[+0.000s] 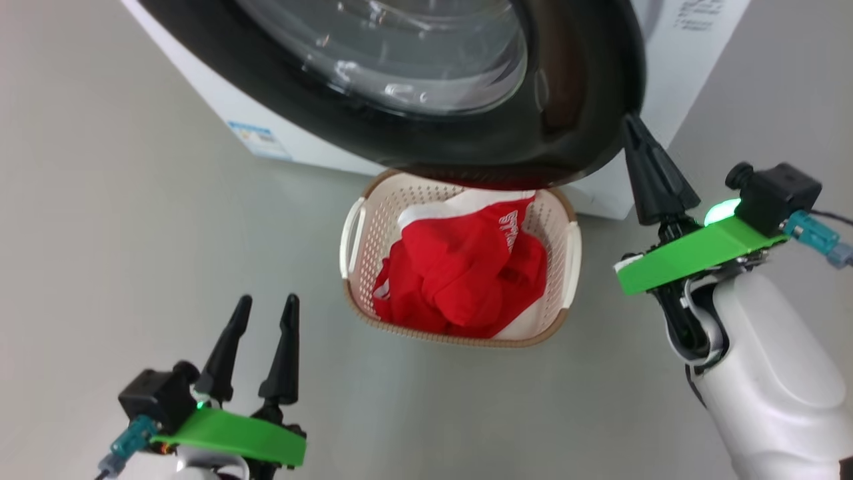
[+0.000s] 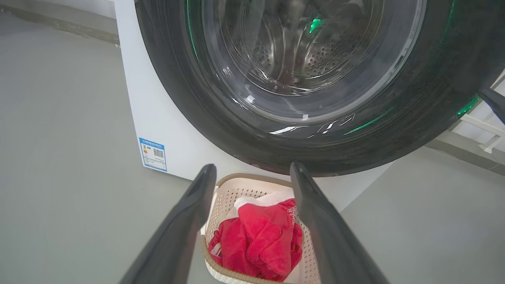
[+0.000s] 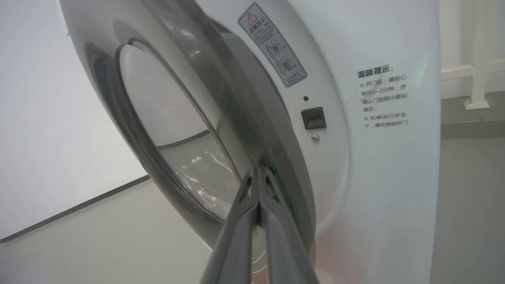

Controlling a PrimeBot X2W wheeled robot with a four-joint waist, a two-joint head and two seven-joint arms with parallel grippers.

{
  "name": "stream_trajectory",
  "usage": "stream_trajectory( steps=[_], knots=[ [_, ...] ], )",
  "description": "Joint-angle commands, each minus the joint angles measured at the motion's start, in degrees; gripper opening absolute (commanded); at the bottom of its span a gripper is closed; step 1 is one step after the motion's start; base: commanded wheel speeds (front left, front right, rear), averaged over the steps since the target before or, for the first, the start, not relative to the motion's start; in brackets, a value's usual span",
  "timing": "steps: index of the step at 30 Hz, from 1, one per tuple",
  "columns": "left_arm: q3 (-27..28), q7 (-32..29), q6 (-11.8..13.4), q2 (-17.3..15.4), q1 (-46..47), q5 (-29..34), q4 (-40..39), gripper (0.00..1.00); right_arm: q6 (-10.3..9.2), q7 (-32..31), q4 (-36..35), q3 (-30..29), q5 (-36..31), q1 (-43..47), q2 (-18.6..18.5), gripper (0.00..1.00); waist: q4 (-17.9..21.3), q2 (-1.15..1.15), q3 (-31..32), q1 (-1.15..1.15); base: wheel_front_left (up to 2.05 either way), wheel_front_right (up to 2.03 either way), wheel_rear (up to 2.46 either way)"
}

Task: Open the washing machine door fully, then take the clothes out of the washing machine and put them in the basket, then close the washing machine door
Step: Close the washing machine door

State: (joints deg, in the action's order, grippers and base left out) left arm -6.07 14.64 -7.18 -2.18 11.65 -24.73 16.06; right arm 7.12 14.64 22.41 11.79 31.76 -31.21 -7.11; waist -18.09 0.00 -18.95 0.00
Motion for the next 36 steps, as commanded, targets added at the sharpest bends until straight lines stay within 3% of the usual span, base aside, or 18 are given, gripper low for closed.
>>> stream_trajectory(
  steps=[1, 10, 23, 30, 36],
  knots=[
    [1.41, 0.36, -0.31, -0.70, 1.75, -0.54, -1.11, 1.00, 0.36, 0.36, -0.98, 0.75, -0.05, -1.70, 0.47, 0.00, -2.13, 0.00, -3.11, 0.00, 0.00, 0.00, 0.00],
    [-0.68, 0.36, -0.31, -0.70, 4.51, -2.68, -1.09, 1.00, 0.36, 0.36, -0.14, -1.64, 0.27, -6.42, -0.40, 0.00, -4.41, 0.00, -7.13, 0.00, 0.00, 0.00, 0.00],
    [-1.48, 0.36, -0.31, -0.70, 6.58, -3.89, -0.81, 1.00, 0.36, 0.36, -1.06, -8.20, 0.84, -12.12, 1.44, 0.00, -5.76, 0.00, -9.89, 0.00, 0.00, 0.00, 0.00],
    [-1.11, 0.36, -0.31, -0.70, 6.83, -3.27, -0.12, 1.00, 0.36, 0.36, -0.50, -6.49, 0.55, -11.17, 1.65, 0.00, -5.27, 0.00, -8.70, 0.00, 0.00, 0.00, 0.00],
    [0.48, 0.36, -0.31, -0.70, 5.16, -0.33, -0.24, 1.00, 0.36, 0.36, -0.08, -3.12, 1.42, -4.94, 1.38, 0.00, -3.24, 0.00, -4.67, 0.00, 0.00, 0.00, 0.00]
  ],
)
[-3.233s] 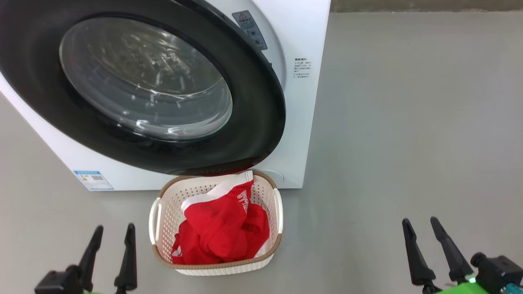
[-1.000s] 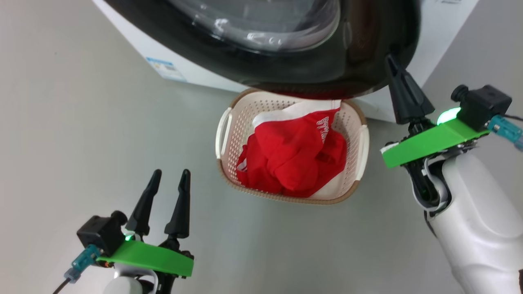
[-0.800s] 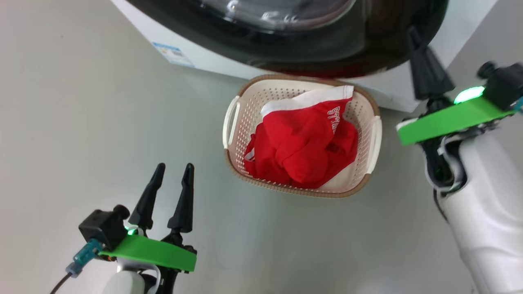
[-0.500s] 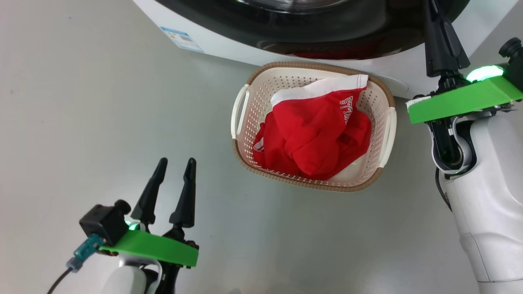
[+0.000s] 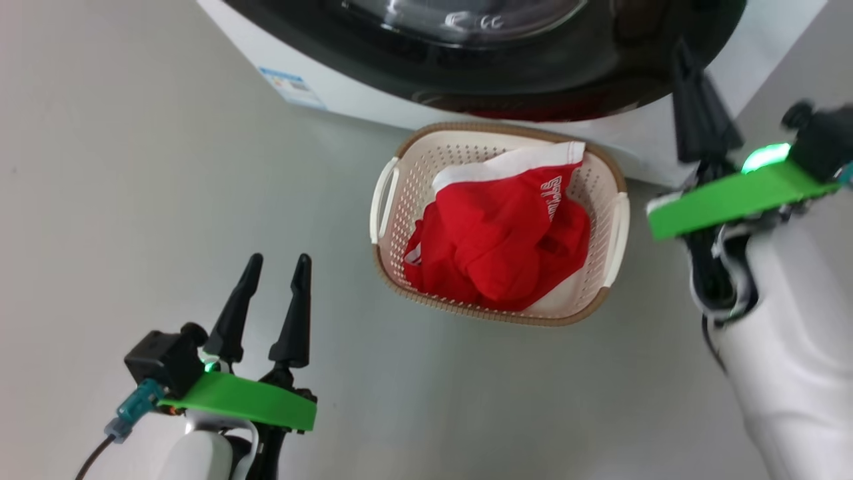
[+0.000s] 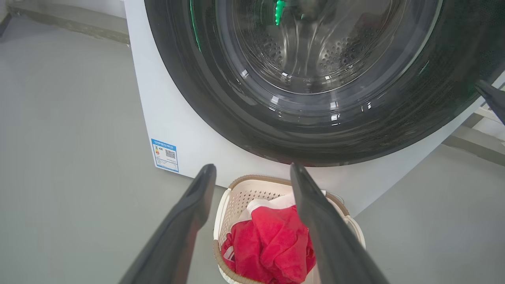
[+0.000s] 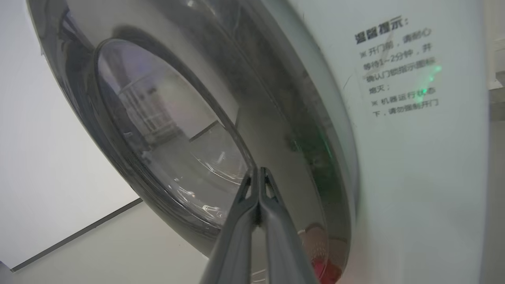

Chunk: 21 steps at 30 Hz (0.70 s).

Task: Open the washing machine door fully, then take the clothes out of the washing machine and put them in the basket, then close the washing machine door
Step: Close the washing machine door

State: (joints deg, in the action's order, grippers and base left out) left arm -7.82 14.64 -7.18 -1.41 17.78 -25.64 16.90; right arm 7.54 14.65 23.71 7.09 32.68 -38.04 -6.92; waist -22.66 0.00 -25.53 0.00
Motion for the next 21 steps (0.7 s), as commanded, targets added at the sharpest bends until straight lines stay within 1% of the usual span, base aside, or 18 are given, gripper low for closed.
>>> stream_trajectory(
  steps=[1, 3, 5, 6, 7, 8, 10, 11, 12, 17, 21],
  knots=[
    [2.52, 0.36, -0.31, -1.47, -1.32, 1.06, -1.02, 1.00, -0.05, 0.35, -1.52, 1.89, 0.75, 3.05, 1.18, 0.00, 1.72, 0.00, 2.59, 0.00, 0.00, 0.00, 0.00],
    [2.88, 0.36, -0.31, -1.47, -1.99, 2.26, -0.85, 1.00, -0.05, 0.35, -1.87, 2.67, 1.04, 5.42, 1.01, 0.00, 2.50, 0.00, 3.96, 0.00, 0.00, 0.00, 0.00],
    [3.39, 0.36, -0.31, -1.47, -2.72, 3.52, -0.71, 1.00, -0.05, 0.35, -2.37, 3.28, 1.37, 7.77, 0.87, 0.05, 3.37, 0.00, 5.33, 0.00, 0.00, 0.00, 0.00],
    [3.72, 0.36, -0.31, -1.47, -3.08, 4.14, -0.70, 1.00, -0.05, 0.35, -2.65, 3.46, 1.54, 8.88, 0.79, 0.09, 3.79, 0.00, 6.01, 0.00, 0.00, 0.00, 0.00],
    [4.08, 0.36, -0.31, -1.47, -3.46, 4.80, -0.76, 1.00, -0.05, 0.35, -2.95, 3.43, 1.74, 9.98, 0.76, 0.20, 4.25, 0.00, 6.66, 0.00, 0.00, 0.00, 0.00],
    [4.41, 0.36, -0.31, -1.47, -3.83, 5.38, -1.00, 1.00, -0.05, 0.35, -3.30, 3.53, 1.92, 11.06, 0.74, 0.26, 4.71, 0.00, 7.32, 0.00, 0.00, 0.00, 0.00],
    [5.11, 0.36, -0.31, -1.47, -4.72, 6.36, -1.22, 1.00, -0.05, 0.35, -4.02, 3.14, 2.09, 13.28, 0.73, 0.48, 5.57, 0.00, 8.67, 0.00, 0.00, 0.00, 0.00],
    [5.48, 0.36, -0.31, -1.47, -5.13, 6.82, -1.46, 1.00, -0.05, 0.35, -4.35, 2.96, 2.11, 14.34, 0.75, 0.85, 6.02, 0.00, 9.32, 0.00, 0.00, 0.00, 0.00],
    [5.88, 0.36, -0.31, -1.47, -5.57, 7.24, -1.57, 1.00, -0.05, 0.35, -4.63, 2.84, 1.97, 15.38, 0.68, 1.00, 6.46, 0.00, 9.94, 0.00, 0.00, 0.00, 0.00],
    [6.64, 0.36, -0.31, -1.54, -7.71, 8.41, -1.39, 1.00, -0.05, 0.35, -5.41, 2.59, 0.76, 20.32, 0.25, 1.00, 8.60, 0.00, 13.07, 0.00, 0.00, 0.00, 0.00],
    [6.94, 0.36, -0.31, -2.23, -8.95, 8.58, -1.03, 1.00, -0.05, 0.35, -5.68, 1.99, 0.14, 24.07, 0.13, 1.00, 10.00, 0.00, 15.15, 0.00, 0.00, 0.00, 0.00]
  ],
)
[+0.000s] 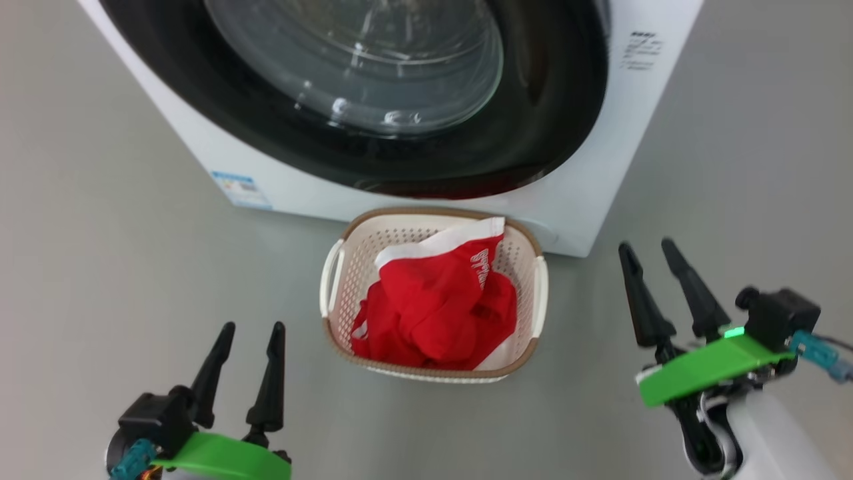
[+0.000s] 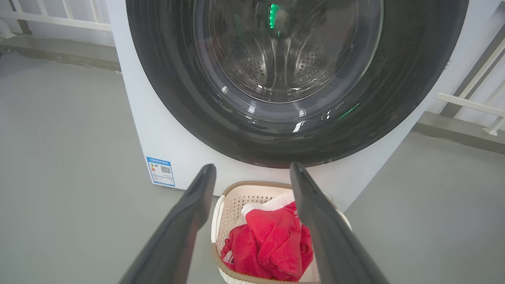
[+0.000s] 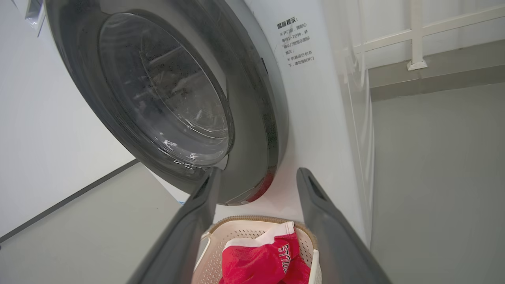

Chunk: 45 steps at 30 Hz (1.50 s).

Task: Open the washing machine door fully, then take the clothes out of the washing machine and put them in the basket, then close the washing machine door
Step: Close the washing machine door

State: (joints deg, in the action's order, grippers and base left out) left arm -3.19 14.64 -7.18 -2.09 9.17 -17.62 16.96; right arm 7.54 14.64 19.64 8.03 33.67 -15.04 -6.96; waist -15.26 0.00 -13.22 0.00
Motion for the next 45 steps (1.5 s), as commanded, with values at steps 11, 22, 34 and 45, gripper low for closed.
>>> stream_trajectory(
  steps=[11, 22, 34, 45],
  knots=[
    [2.83, 0.36, -0.31, -3.01, -3.15, -0.07, -2.11, 1.00, -0.05, 0.36, -2.52, -0.30, -1.01, 7.65, 0.21, 1.00, 6.41, 0.00, 6.79, 0.00, 0.00, 0.00, 0.00],
    [3.20, 0.36, -0.31, -3.50, -6.25, -0.64, -4.51, 1.00, -0.05, 0.36, -5.14, -3.81, -1.10, 14.33, 0.37, 1.00, 9.34, 0.00, 9.23, 0.00, 0.00, 0.00, 0.00],
    [4.21, 0.36, -0.31, -3.08, -9.01, 2.20, -5.98, 1.00, -0.05, 0.36, -6.14, -6.38, -2.75, 19.79, -0.47, 1.00, 11.27, 0.00, 10.08, 0.00, 0.00, 0.00, 0.00],
    [4.63, 0.36, -0.31, -2.52, -9.87, 2.86, -6.20, 1.00, -0.05, 0.36, -6.32, -7.61, -4.76, 20.96, -0.14, 1.00, 11.58, 0.00, 9.88, 0.00, 0.00, 0.00, 0.00]
  ],
)
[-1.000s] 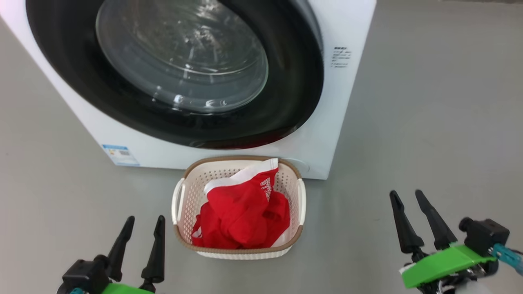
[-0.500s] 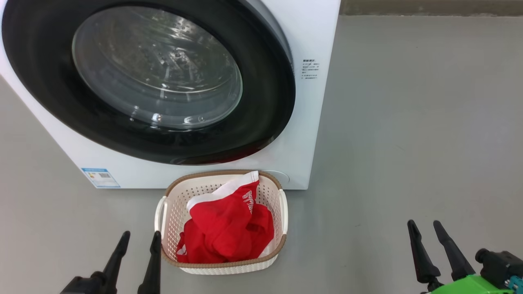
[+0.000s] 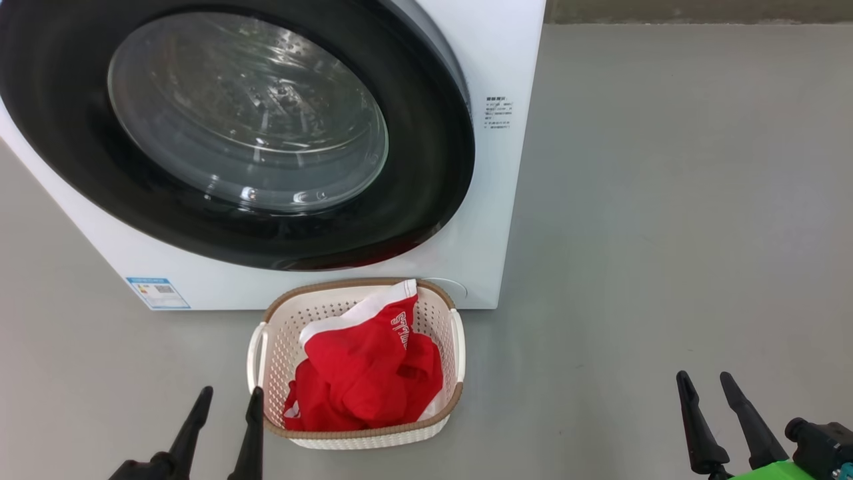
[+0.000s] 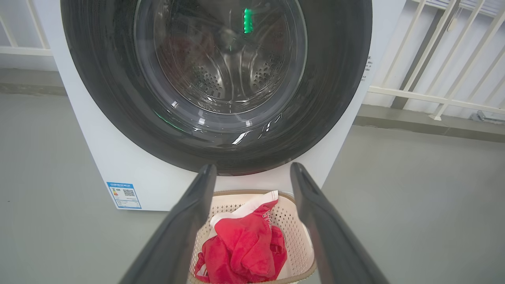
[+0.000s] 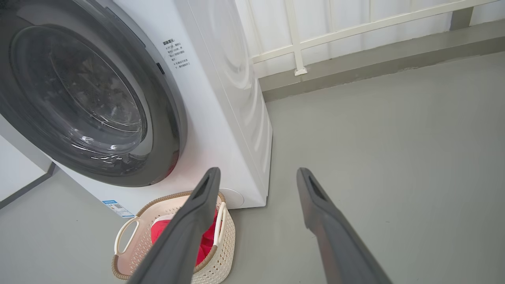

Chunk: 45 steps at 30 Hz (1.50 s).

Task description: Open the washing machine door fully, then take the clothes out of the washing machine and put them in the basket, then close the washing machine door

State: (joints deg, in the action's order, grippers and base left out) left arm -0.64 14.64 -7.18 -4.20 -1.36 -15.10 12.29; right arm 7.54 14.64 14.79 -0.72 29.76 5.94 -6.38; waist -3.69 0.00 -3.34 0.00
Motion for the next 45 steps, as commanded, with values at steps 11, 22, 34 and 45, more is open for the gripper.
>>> stream_trajectory(
  steps=[11, 22, 34, 45],
  knots=[
    [2.69, 0.36, -0.31, -0.08, 0.77, -0.49, -1.90, 1.00, -0.05, 0.36, -1.47, 1.16, -0.92, -0.38, -0.28, 1.00, -0.50, 0.00, -0.15, 0.00, 0.00, 0.00, 0.00],
    [1.23, 0.00, 0.00, 0.41, 0.01, -0.07, -0.51, 0.00, 0.00, 0.00, -0.13, -0.04, -0.09, -0.01, 1.20, 0.00, -0.79, 0.00, -0.23, 0.00, 0.00, 0.00, 0.00],
    [1.08, -1.84, 0.05, 1.08, 0.25, -5.70, 2.02, 0.00, 0.00, -1.44, 2.15, -0.22, 4.45, -0.71, 2.07, 0.00, -0.47, 0.00, 0.13, 0.07, 0.00, 0.00, 0.00],
    [1.52, -3.43, 0.02, 1.03, 0.97, -11.93, 2.08, 0.00, -0.01, -3.04, 2.01, -0.58, 9.54, -1.81, 2.10, 0.00, -0.11, 0.00, 0.29, 0.00, 0.00, 0.00, 0.00]
  ],
)
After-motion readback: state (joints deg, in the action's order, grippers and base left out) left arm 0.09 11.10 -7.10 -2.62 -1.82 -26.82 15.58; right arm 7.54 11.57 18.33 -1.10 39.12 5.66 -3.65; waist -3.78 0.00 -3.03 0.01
